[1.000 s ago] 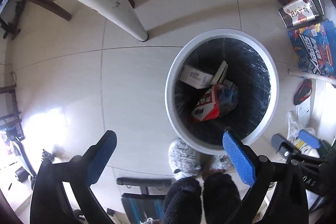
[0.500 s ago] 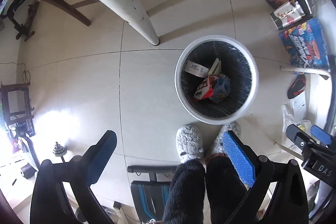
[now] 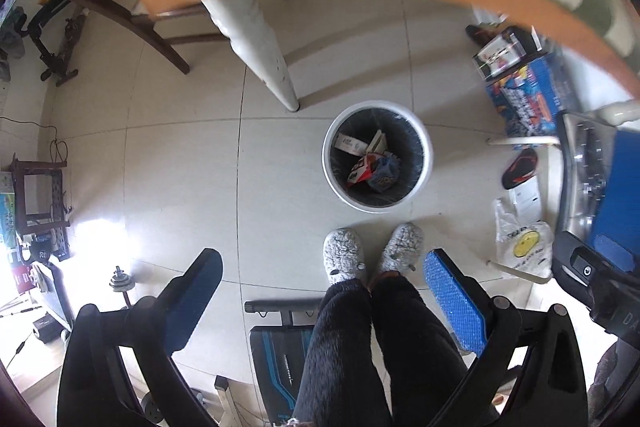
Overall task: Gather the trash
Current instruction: 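Move both tools back over the table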
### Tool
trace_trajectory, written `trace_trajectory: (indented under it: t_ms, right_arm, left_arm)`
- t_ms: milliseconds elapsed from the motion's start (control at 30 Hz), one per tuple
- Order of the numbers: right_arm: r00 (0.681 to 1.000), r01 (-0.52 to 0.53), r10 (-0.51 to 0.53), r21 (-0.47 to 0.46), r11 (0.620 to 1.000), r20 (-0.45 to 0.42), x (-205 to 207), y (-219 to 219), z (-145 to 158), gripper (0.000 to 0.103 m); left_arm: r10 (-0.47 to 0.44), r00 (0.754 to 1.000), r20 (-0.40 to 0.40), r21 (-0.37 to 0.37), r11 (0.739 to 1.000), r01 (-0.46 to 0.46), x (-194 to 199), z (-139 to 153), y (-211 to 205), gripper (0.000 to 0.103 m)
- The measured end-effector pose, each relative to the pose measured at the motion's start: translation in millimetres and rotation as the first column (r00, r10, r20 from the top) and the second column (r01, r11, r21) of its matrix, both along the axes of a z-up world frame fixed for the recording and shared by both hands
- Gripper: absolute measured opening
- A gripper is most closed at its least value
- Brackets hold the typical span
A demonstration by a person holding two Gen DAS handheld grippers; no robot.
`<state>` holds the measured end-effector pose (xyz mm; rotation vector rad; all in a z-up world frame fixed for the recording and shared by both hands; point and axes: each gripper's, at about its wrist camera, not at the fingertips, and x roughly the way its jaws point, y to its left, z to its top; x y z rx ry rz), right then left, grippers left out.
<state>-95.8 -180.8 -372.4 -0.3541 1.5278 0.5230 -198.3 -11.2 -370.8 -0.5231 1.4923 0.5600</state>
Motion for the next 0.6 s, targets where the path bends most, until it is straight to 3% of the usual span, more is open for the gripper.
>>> trace_trajectory:
  t_ms: [133,300,467,600]
  right_arm:
    - [1.0,0.007,-0.007,0.029,1.0,0.011,-12,-2,53,0.103]
    - [0.999,0.032,-0.034,0.09,0.995,0.031,-13,-1,118,0.103]
    - [0.991,0.1,-0.114,0.197,0.975,0.063,17,3,182,0.103]
    - [0.979,0.144,-0.177,0.268,0.953,0.102,61,4,227,0.103]
  left_arm:
    - [0.003,0.999,0.051,0.017,1.0,-0.004,-5,47,3,0.103]
    - [-0.024,0.992,0.124,0.104,0.994,0.011,6,108,13,0.103]
    - [-0.062,0.978,0.202,0.231,0.973,0.014,49,160,30,0.103]
    - [-0.088,0.972,0.218,0.307,0.951,0.018,103,182,45,0.103]
